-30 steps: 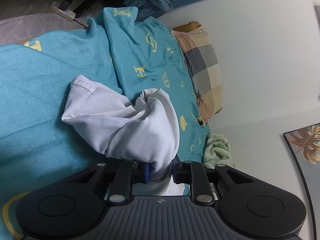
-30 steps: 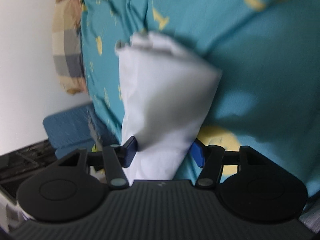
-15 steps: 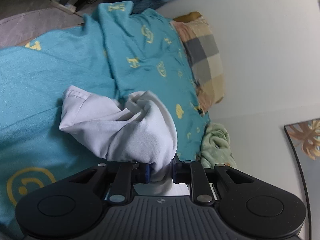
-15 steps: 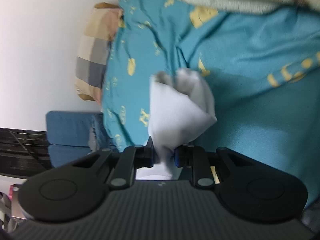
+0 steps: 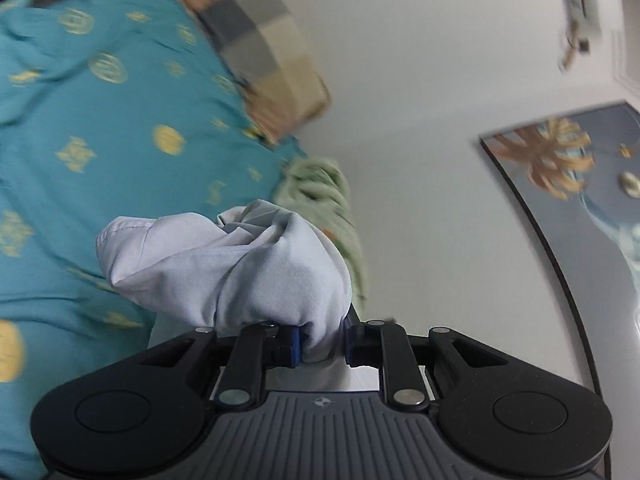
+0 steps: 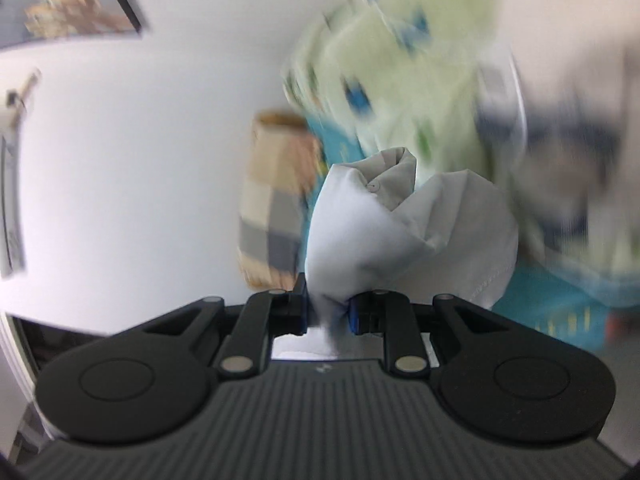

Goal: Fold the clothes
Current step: 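Grasp the folded shirt with both grippers and lift it off the sheet, then carry the shirt to the green blanket and open both grippers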

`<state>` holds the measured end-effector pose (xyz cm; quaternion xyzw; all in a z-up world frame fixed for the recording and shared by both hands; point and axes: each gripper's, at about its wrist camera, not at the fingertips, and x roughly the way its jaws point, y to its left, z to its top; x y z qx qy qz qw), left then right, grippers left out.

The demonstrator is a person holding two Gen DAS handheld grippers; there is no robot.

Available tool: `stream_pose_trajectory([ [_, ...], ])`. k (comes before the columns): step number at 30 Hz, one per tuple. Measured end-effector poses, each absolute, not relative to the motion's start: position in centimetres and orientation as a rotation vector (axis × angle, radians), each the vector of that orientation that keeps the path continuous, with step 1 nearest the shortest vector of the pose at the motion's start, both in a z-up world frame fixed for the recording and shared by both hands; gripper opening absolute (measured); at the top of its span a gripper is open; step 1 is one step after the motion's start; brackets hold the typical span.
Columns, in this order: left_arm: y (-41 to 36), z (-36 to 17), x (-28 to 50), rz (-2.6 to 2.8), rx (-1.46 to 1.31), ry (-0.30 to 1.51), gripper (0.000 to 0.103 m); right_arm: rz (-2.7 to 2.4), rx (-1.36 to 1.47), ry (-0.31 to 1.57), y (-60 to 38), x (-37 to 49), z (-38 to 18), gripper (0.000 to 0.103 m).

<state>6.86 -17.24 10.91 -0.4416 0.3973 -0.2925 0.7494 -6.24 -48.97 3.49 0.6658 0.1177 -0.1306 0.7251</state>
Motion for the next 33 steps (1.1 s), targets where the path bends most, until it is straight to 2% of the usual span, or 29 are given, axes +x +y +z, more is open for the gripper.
stream_pose_trajectory([
  [6, -33.3, 13.9, 8.4, -0.817, -0.963, 0.909, 0.021, -0.369, 1.395, 0.097, -60.9, -8.1, 8.9, 0.021],
  [11, -44.3, 11.6, 9.7, -0.940, -0.942, 0.894, 0.021, -0.394, 1.294, 0.001, -68.1, -9.6, 9.4, 0.021],
  [14, -47.1, 7.7, 8.8, -0.985, -0.886, 0.929, 0.021, -0.408, 1.253, -0.006, -70.3, -11.3, 6.4, 0.021],
  [21, -48.5, -1.2, 4.3, -1.023, -0.558, 1.008, 0.022, -0.550, 1.301, 0.224, -70.3, -17.0, -2.7, 0.021],
  [26, -48.3, -3.2, 3.3, -1.009, -0.454, 1.014, 0.028, -0.517, 1.283, 0.212, -69.4, -18.8, -4.5, 0.022],
  [29, -48.1, -2.3, 3.1, -1.013, -0.433, 1.026, 0.044, -0.520, 1.277, 0.243, -69.2, -19.4, -3.7, 0.026],
  [30, -47.6, -1.6, 3.2, -1.014, -0.422, 1.017, 0.055, -0.526, 1.274, 0.253, -69.1, -20.0, -3.4, 0.028],
  [32, -46.7, 0.1, 2.5, -1.003, -0.389, 0.991, 0.065, -0.537, 1.248, 0.268, -68.5, -21.3, -2.4, 0.036],
  [33, -46.1, 1.3, 1.8, -0.994, -0.371, 0.974, 0.073, -0.546, 1.227, 0.272, -67.6, -21.9, -1.7, 0.044],
])
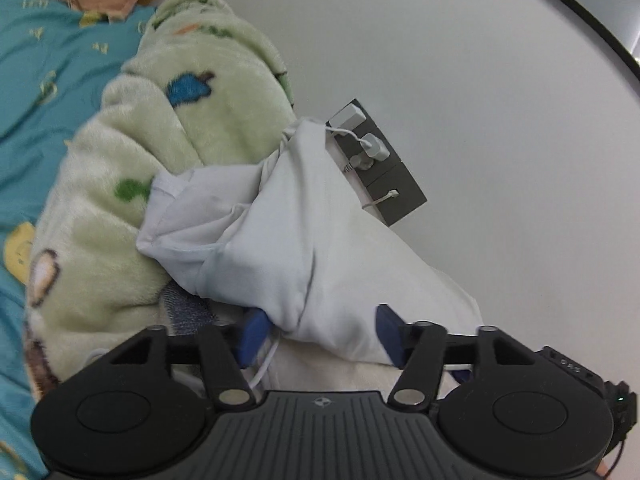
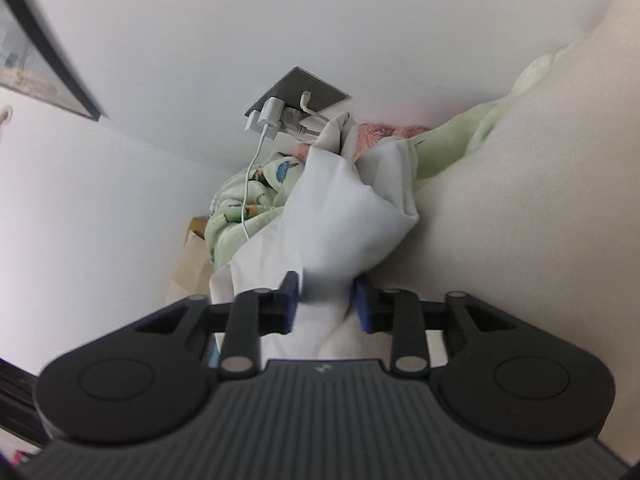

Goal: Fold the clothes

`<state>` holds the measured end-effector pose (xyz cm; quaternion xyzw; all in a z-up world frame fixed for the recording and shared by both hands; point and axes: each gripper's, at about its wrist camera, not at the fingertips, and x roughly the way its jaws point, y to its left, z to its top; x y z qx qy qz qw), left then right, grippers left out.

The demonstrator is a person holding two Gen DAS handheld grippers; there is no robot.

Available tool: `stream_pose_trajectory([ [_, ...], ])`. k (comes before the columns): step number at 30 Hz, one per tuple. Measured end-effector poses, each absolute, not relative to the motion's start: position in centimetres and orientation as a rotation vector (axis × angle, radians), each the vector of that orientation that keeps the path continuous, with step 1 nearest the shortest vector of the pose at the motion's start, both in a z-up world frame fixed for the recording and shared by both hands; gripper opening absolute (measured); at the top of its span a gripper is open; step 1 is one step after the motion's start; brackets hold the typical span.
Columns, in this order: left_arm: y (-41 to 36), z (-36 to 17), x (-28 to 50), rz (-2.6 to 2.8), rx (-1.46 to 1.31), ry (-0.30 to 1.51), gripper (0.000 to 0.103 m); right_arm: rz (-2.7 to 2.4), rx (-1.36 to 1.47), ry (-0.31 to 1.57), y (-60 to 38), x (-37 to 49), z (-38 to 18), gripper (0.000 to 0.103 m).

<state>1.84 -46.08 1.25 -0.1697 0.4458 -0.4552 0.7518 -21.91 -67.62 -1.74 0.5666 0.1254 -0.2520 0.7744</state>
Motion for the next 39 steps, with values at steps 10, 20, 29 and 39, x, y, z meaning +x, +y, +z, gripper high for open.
stream_pose_trajectory([
  [10, -40.7, 11.9, -7.0, -1.006, -0.192, 0.757, 0.085, -0.561, 0.995, 0.239, -62.5, -27.6, 5.6, 0.061],
  [20, -35.3, 19.0, -14.8, -0.959, -0.074, 0.529, 0.103, -0.570, 0.703, 0.194, -56.3, -30.3, 12.4, 0.090],
  [29, -29.8, 20.6, -20.2, -0.907, 0.014, 0.409, 0.103, -0.561, 0.447, 0.234, -50.2, -30.9, 13.4, 0.089],
  [39, -25.8, 19.7, -23.5, -0.875, 0.067, 0.354, 0.103, -0.543, 0.348, 0.269, -45.5, -30.2, 11.8, 0.089],
])
